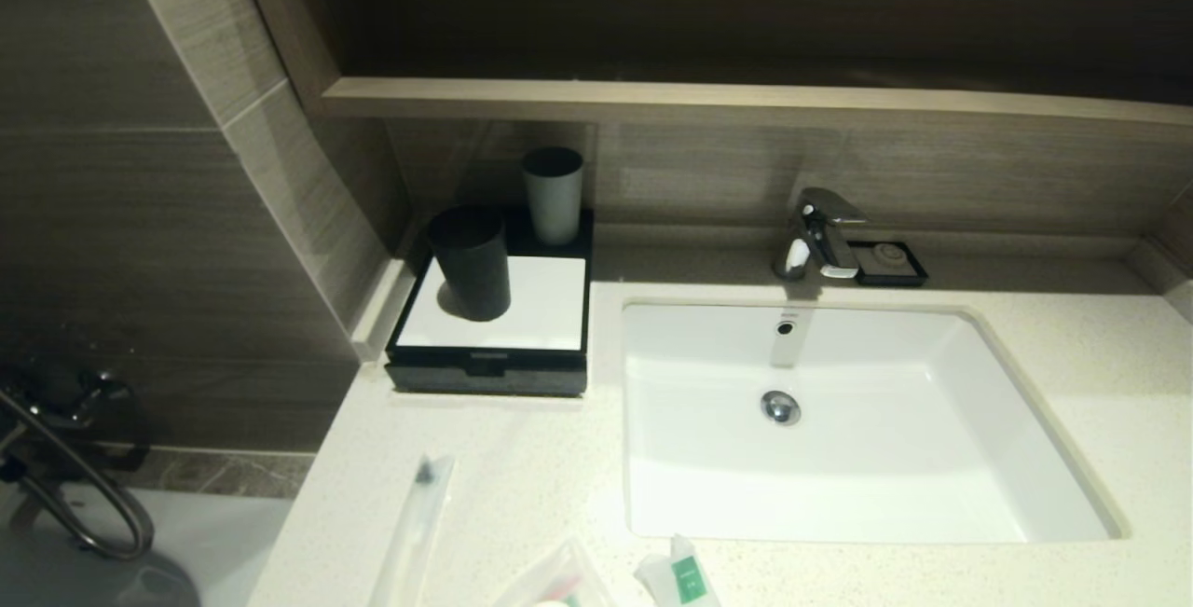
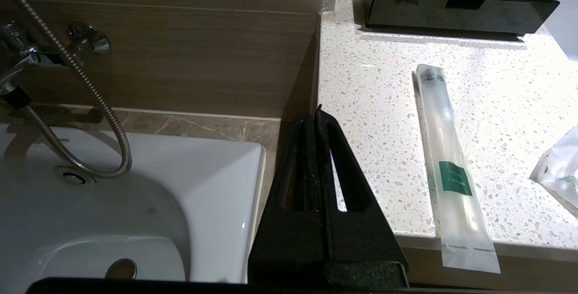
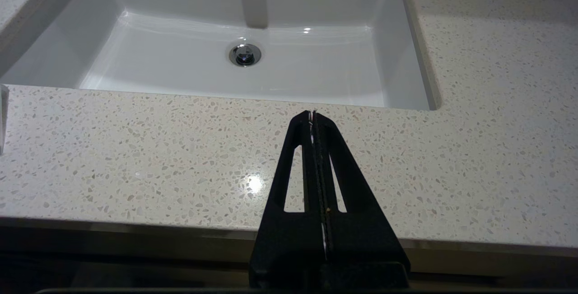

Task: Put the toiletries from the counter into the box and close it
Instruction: Pick up the cup

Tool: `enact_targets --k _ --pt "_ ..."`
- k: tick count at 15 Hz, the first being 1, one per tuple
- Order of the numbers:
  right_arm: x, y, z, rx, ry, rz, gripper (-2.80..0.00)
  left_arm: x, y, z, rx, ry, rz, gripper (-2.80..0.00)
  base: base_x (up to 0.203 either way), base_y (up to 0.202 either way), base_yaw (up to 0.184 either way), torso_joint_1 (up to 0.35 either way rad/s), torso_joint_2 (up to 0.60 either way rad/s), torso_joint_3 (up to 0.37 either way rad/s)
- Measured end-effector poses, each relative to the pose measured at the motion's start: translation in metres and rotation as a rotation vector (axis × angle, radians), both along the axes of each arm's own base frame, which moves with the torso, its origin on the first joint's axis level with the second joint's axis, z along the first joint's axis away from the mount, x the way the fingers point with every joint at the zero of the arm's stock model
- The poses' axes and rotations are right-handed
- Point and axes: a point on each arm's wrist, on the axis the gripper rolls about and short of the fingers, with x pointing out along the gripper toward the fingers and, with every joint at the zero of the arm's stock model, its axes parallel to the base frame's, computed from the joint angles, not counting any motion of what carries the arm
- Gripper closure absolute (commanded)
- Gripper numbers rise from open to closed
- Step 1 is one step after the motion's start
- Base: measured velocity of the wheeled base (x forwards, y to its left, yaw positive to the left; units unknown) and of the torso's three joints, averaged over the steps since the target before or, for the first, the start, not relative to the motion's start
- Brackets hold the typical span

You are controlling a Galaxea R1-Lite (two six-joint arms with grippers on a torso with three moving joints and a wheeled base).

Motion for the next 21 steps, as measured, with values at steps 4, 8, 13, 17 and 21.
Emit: enact_targets --k 4,8,13,17,21 --pt "0.0 0.0 0.0 0.0 0.0 0.0 0.0 0.0 0.0 0.0 0.0 0.0 0.0 0.0 0.0 0.0 0.0 0.0 0.0 0.0" --pt "0.0 0.0 0.0 0.0 0.0 0.001 0.0 0.0 0.0 0.0 0.0 0.0 0.0 0.0 0.0 0.0 0.0 0.0 0.0 0.0" --pt "0.0 0.0 0.0 0.0 0.0 0.0 0.0 0.0 0.0 0.0 0.0 0.0 0.0 0.0 0.0 0.0 0.0 0.0 0.0 0.0" --pt "0.0 0.0 0.0 0.0 0.0 0.0 0.0 0.0 0.0 0.0 0.0 0.0 0.0 0.0 0.0 0.0 0.0 0.0 0.0 0.0" --pt "0.0 0.0 0.0 0.0 0.0 -0.001 0.0 0.0 0.0 0.0 0.0 0.0 0.0 0.0 0.0 0.0 0.0 0.0 0.0 0.0"
